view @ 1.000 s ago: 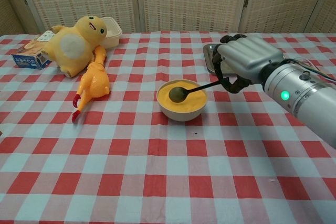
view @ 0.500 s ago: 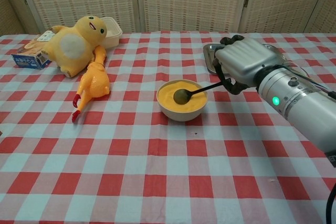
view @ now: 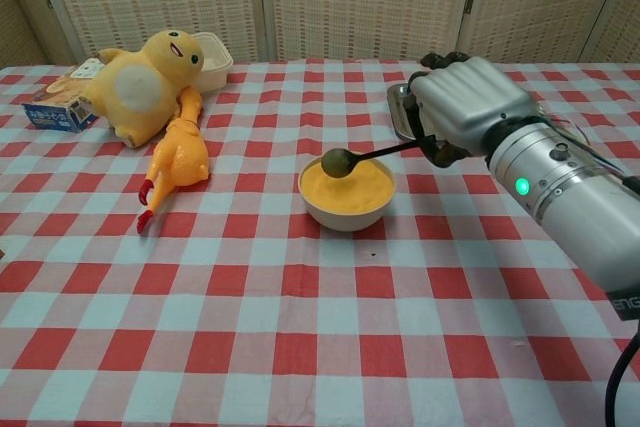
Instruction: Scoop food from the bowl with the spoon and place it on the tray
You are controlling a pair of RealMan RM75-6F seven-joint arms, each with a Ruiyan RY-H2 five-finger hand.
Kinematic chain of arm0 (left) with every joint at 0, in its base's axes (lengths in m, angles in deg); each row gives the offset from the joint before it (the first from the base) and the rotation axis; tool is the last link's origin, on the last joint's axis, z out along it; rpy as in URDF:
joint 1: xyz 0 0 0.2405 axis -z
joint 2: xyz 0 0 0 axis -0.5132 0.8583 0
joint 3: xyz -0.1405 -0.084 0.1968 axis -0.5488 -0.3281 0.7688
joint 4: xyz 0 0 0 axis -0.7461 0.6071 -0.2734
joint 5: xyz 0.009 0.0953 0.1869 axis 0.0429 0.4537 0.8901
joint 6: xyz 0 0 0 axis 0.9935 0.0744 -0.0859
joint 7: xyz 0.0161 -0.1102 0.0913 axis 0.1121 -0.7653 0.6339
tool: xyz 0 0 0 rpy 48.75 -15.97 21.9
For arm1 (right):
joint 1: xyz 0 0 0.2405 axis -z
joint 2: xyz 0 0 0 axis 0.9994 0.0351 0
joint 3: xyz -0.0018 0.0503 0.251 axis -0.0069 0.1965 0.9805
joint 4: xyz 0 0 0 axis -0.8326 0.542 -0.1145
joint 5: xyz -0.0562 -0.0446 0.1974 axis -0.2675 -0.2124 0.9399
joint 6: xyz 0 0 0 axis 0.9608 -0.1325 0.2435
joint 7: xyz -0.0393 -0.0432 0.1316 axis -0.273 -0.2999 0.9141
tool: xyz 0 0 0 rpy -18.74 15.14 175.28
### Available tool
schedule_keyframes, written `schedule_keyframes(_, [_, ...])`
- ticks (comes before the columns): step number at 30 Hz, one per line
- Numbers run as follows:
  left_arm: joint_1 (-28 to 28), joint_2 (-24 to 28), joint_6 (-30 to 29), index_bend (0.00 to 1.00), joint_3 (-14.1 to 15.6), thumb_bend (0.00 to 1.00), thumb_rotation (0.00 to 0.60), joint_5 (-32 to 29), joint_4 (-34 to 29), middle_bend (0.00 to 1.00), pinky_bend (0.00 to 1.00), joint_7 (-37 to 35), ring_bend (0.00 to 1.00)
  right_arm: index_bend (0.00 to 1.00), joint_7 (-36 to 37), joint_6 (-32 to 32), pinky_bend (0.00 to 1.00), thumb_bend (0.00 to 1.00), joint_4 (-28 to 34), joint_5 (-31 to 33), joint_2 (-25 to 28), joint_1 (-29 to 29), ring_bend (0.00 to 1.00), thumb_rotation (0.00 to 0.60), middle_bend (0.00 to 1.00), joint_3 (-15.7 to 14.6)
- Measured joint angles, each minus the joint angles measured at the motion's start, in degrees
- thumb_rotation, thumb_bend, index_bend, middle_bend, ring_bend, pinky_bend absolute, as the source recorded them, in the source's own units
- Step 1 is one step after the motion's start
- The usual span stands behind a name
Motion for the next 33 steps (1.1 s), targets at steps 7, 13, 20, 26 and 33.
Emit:
schedule_keyframes(7, [0.1,-0.3,0.2,0.00,0.2,0.44,0.600,0.4,-0.5,0.00,0.14,1.4,0.00,0.88,-0.6,-2.4,0.09,0.50,5.5,0.8,3.5,1.3,0.00,0.600,0.22,-1.5])
schedule_keyframes(13, [0.1,-0.2,0.3,0.00,0.1,0.44,0.600,0.1,-0.3,0.00,0.14,1.2,0.00,0.88,-2.3,-3.4,0.10,0.50,5.0,1.0,3.1,1.2,0.00,0.600,0.22,-2.2])
schedule_keyframes(20, [0.3,-0.2,0.7,0.00,0.1,0.44,0.600,0.1,0.0,0.00,0.14,0.8,0.00,0.89,-5.6,-3.2,0.10,0.50,1.6,0.1,1.3,0.2,0.00,0.600,0.22,-2.6])
schedule_keyframes(26, [0.3,-0.2,0.8,0.00,0.0,0.44,0.600,-0.2,0.2,0.00,0.14,0.2,0.00,0.89,-9.0,-2.6,0.10,0.50,-2.7,-0.3,-1.7,-1.0,0.00,0.600,0.22,-2.0])
schedule_keyframes(33, [0.3,-0.1,0.7,0.00,-0.1,0.44,0.600,-0.3,0.5,0.00,0.14,-0.1,0.00,0.89,-9.4,0.1,0.10,0.50,-6.8,-2.4,-4.3,-1.4,0.00,0.600,0.22,-1.2])
